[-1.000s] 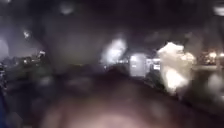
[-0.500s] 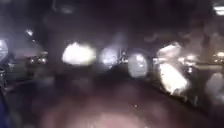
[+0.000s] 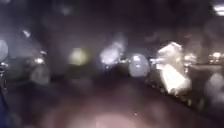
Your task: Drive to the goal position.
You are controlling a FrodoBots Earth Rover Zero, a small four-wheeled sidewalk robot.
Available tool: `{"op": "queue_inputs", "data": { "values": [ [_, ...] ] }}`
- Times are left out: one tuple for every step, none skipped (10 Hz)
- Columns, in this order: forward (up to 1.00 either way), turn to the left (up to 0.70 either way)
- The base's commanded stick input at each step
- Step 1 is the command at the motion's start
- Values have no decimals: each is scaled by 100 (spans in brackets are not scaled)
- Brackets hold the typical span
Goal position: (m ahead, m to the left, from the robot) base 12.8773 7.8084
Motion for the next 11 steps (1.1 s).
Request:
{"op": "queue_inputs", "data": {
  "values": [
    [50,-36],
    [50,-45],
    [50,-45],
    [50,-34],
    [50,-23],
    [50,-11],
    [50,0],
    [50,7],
    [50,11],
    [50,15],
    [50,19]
  ]
}}
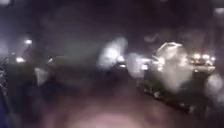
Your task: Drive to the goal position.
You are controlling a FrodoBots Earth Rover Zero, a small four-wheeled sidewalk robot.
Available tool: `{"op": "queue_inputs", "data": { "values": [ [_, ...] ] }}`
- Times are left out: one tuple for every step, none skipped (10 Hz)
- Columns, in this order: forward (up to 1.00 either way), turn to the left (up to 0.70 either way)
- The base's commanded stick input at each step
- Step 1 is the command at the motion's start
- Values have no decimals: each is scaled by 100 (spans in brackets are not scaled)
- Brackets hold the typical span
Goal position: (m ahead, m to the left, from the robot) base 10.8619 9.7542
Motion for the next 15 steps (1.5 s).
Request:
{"op": "queue_inputs", "data": {
  "values": [
    [50,16],
    [50,9],
    [50,7],
    [50,6],
    [50,5],
    [50,6],
    [50,11],
    [50,15],
    [50,14],
    [50,2],
    [50,35],
    [50,27],
    [50,2],
    [50,6],
    [50,7]
  ]
}}
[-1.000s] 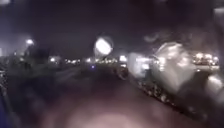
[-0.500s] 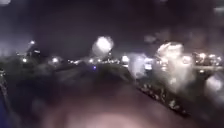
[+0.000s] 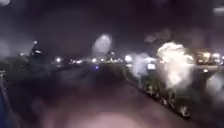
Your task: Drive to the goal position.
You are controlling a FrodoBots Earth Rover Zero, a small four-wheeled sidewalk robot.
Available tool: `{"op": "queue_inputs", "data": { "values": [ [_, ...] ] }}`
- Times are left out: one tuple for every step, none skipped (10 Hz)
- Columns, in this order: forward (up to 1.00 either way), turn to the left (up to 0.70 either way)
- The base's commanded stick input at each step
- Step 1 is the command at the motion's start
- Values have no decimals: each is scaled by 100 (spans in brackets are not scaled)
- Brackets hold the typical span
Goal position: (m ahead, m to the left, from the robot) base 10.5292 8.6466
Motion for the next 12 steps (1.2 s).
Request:
{"op": "queue_inputs", "data": {
  "values": [
    [50,8],
    [50,4],
    [50,1],
    [50,6],
    [50,14],
    [50,7],
    [50,0],
    [50,0],
    [50,0],
    [50,0],
    [50,0],
    [50,0]
  ]
}}
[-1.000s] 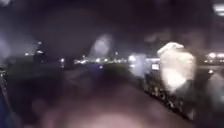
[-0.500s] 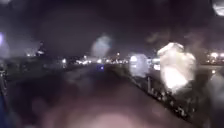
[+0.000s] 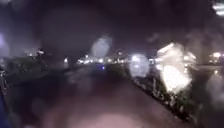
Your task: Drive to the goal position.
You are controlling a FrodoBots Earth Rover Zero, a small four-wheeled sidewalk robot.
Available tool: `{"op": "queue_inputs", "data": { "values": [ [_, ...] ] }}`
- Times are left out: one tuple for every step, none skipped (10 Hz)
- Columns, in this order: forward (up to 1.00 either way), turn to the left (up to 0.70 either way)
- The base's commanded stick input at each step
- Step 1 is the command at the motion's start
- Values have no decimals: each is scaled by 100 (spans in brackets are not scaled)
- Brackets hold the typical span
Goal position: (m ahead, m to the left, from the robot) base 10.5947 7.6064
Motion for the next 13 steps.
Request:
{"op": "queue_inputs", "data": {
  "values": [
    [50,8],
    [50,12],
    [50,7],
    [50,3],
    [50,0],
    [50,0],
    [50,0],
    [50,0],
    [50,0],
    [50,0],
    [50,0],
    [50,0],
    [50,0]
  ]
}}
